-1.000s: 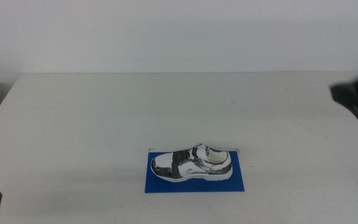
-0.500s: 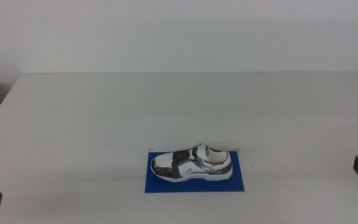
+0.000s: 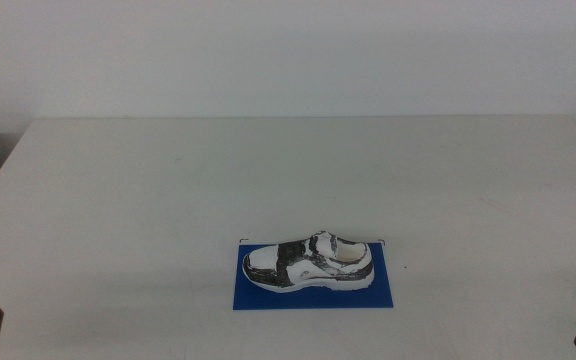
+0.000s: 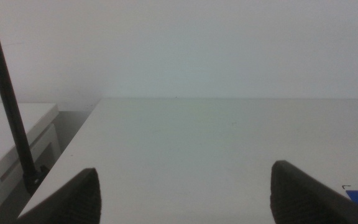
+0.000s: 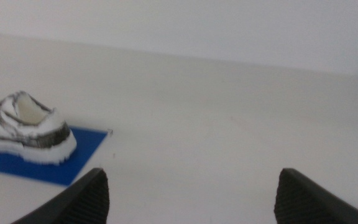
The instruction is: Use one arm to grab the shoe from the table and place it on the mat.
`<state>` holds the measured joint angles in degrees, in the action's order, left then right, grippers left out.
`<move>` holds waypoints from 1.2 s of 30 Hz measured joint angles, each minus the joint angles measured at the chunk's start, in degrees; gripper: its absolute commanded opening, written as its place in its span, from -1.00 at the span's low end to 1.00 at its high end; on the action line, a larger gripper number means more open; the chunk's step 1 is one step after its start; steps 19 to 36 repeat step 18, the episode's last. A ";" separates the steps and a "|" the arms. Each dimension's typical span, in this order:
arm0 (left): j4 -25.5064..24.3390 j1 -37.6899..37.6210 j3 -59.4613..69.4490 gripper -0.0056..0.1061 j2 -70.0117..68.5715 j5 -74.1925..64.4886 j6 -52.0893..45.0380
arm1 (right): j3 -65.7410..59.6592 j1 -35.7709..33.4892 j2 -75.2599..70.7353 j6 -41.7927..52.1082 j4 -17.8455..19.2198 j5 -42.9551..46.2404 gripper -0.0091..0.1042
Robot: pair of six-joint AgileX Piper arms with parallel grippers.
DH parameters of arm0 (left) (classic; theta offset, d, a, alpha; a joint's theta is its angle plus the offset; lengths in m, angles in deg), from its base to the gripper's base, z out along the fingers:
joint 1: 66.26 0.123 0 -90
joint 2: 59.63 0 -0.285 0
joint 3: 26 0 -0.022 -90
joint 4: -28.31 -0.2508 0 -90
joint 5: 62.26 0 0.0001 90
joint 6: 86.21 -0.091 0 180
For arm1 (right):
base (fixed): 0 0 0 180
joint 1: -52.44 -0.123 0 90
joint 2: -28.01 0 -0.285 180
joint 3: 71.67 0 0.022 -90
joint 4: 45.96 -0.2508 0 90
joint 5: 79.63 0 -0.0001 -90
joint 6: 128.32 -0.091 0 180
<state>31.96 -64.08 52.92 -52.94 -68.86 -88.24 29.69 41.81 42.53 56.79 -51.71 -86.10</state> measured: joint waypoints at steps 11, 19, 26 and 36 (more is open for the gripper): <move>0.00 0.00 0.00 0.78 0.00 0.00 0.05 | -0.22 0.00 -7.33 0.00 0.00 -1.41 0.61; 0.00 0.00 0.00 0.78 0.00 0.00 0.05 | -0.22 0.00 -7.33 0.00 0.00 -2.18 0.61; 0.00 0.00 0.00 0.78 0.00 0.00 0.05 | -0.22 0.00 -7.33 0.00 0.00 -2.18 0.61; 0.00 0.00 0.00 0.78 0.00 0.00 0.05 | -0.22 0.00 -7.33 0.00 0.00 -2.18 0.61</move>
